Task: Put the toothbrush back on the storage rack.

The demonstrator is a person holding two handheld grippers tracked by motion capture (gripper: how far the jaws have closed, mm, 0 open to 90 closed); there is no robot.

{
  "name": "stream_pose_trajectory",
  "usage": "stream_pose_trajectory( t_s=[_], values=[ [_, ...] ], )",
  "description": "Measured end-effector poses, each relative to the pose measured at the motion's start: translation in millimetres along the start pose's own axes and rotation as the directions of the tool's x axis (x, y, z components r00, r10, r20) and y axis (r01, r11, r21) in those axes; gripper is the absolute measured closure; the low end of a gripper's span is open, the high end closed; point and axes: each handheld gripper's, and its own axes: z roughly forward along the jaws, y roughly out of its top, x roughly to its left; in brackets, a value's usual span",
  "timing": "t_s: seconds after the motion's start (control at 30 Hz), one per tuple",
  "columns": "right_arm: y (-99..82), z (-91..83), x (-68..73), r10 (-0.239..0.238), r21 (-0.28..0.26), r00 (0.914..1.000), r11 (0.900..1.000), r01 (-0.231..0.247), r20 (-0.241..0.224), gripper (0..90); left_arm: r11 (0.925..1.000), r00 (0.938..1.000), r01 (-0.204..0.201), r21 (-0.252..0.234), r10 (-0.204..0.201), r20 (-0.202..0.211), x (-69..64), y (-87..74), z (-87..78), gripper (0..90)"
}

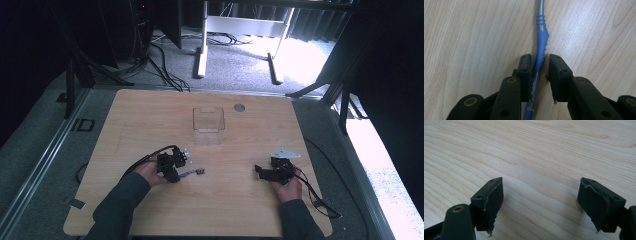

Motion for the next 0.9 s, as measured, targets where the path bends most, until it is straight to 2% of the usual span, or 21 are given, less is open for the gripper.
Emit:
stream_pose_trajectory(
  t_s=[0.13,0.3,0.53,0.77,0.9],
  values=[
    [0.0,0.0,0.0,0.000,0.000,1.0000,1.0000,0.000,0.000,20.6,0.9998,0.9999,-0.012,0.019,0.012,0.004,1.1,2.1,-0.4,72.9],
    [0.0,0.0,0.0,0.000,0.000,1.0000,1.0000,0.000,0.000,20.6,0.9998,0.9999,-0.007,0.020,0.007,0.008,3.3,3.0,-0.1,76.5],
    [0.1,0.1,0.0,-0.001,0.000,1.0000,1.0000,0.001,-0.001,20.6,0.9986,0.9996,-0.028,0.044,0.028,0.009,3.2,5.9,-0.3,78.9],
    [0.2,0.2,0.0,-0.001,0.000,1.0000,1.0000,0.001,-0.001,20.7,0.9975,0.9996,-0.024,0.066,0.023,0.016,3.7,10.1,0.4,81.0],
    [0.2,0.2,0.0,-0.001,0.000,1.0000,1.0000,0.001,-0.001,20.7,0.9959,0.9991,-0.041,0.081,0.040,0.013,2.8,12.1,0.3,82.4]
  ],
)
